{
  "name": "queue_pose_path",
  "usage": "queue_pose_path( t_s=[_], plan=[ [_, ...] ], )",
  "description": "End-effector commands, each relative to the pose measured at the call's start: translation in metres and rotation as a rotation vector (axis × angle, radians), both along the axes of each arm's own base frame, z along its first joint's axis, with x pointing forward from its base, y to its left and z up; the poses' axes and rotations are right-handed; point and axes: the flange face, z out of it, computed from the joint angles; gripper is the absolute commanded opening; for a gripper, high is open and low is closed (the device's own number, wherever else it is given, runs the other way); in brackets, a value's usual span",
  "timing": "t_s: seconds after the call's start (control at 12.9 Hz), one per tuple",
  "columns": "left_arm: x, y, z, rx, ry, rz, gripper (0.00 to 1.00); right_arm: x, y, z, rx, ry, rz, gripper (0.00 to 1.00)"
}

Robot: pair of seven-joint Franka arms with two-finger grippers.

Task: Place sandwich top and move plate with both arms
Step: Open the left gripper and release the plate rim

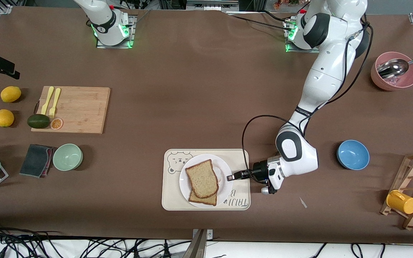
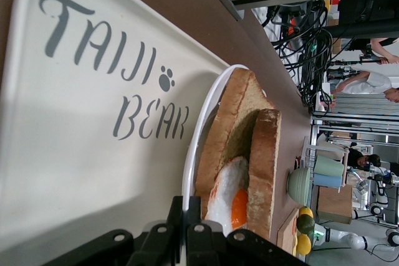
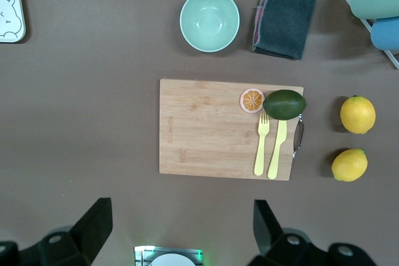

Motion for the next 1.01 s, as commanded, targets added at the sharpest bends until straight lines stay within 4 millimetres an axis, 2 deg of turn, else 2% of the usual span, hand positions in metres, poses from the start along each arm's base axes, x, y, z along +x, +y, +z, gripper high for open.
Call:
queue_pose_path(
  t_s=[0.0,0.08,0.23,0.31,0.39,0.54,0.78,0.85,0.93],
  plan=[
    [0.006,-0.005,0.001,-0.033,0.003,0.029,0.25,-0.005,0.002,0.008,-0.009,-0.001,0.011,1.0],
    [0.006,-0.005,0.0,-0.057,0.015,0.047,0.49,-0.005,0.002,0.008,-0.009,-0.001,0.011,1.0],
    [0.007,-0.001,0.002,-0.07,0.023,0.055,0.72,-0.005,0.002,0.008,-0.009,-0.001,0.011,1.0],
    [0.009,0.004,0.006,-0.072,0.025,0.062,0.89,-0.005,0.002,0.008,-0.009,-0.001,0.012,1.0],
    [0.011,0.006,0.012,-0.067,0.019,0.062,0.99,-0.005,0.002,0.008,-0.009,-0.001,0.012,1.0],
    [0.018,0.021,0.028,-0.069,0.003,0.06,0.99,-0.005,0.003,0.008,-0.009,-0.001,0.014,1.0],
    [0.016,0.028,0.064,-0.01,0.009,0.006,0.99,-0.005,0.003,0.008,-0.009,-0.001,0.014,1.0],
    [0.016,0.031,0.082,0.014,0.028,0.009,0.99,-0.005,0.003,0.008,-0.009,-0.001,0.014,1.0],
    [0.018,0.043,0.105,0.047,0.023,-0.001,0.99,-0.005,0.003,0.008,-0.009,-0.001,0.014,1.0]
  ],
)
